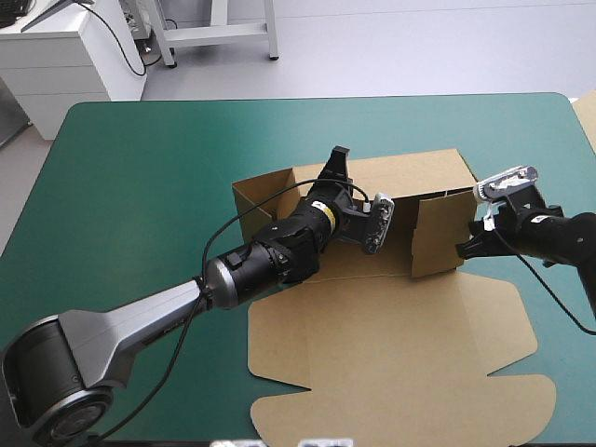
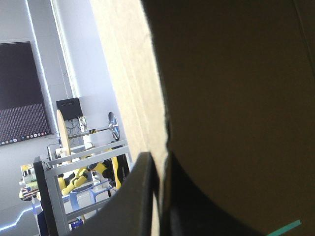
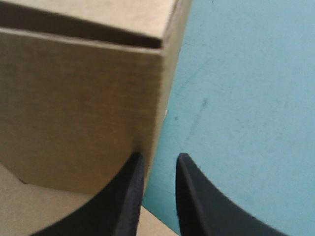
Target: Fold the box
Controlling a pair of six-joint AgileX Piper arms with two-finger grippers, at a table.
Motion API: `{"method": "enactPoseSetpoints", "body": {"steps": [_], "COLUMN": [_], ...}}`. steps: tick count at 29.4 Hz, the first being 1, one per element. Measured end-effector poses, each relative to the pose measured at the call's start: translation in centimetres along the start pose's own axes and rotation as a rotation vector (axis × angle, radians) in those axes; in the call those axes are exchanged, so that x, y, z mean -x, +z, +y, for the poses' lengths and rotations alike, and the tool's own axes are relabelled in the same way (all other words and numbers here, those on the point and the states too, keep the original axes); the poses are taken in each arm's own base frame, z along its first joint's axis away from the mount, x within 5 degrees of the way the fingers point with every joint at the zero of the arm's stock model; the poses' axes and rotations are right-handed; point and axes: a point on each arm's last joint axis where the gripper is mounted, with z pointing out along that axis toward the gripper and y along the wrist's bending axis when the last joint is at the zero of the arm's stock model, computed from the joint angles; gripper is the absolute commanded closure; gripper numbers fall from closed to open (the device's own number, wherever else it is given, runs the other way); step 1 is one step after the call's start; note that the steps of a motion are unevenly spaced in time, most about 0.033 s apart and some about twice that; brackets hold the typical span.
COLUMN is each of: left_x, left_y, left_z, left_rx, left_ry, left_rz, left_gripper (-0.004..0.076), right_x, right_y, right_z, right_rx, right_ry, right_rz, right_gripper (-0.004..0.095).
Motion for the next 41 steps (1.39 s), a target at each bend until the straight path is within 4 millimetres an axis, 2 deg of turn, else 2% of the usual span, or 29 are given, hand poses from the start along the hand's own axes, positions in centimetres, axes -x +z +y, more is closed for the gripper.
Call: {"method": "enactPoseSetpoints", "body": {"steps": [2, 14, 28, 35, 41], "left_x": [0.0, 0.0, -0.1, -0.4, -0.5], "left_y": [0.0, 0.0, 0.0, -0.5, -0.7], "left_z": [0.0, 0.1, 0.3, 0.8, 1.0], "left_rx": [0.0, 0.01, 0.064, 0.116, 0.123], "left_ry": [-0.001, -0.02, -0.033, -0.099, -0.108], "left_rz": [0.0, 0.005, 0.024, 0.038, 0.047], "left_gripper": [0.0731, 0.0731, 0.0731, 0.0731, 0.0731], "right_x": [-0.1, 0.3, 0.3, 0.3, 0.6], "right_y": [0.0, 0.4, 1.9, 2.7, 3.4], "right_z": [0.1, 0.0, -0.1, -0.2, -0.1], "right_rx": [0.009, 0.013, 0.066, 0.078, 0.114], "right_ry": [-0.006, -0.123, -0.119, -0.116, -0.03], "right_rz": [0.007, -0.036, -0.044, -0.05, -0.084], "right_gripper": [0.0521, 0.0505, 0.0511, 0.0515, 0.0515]}}
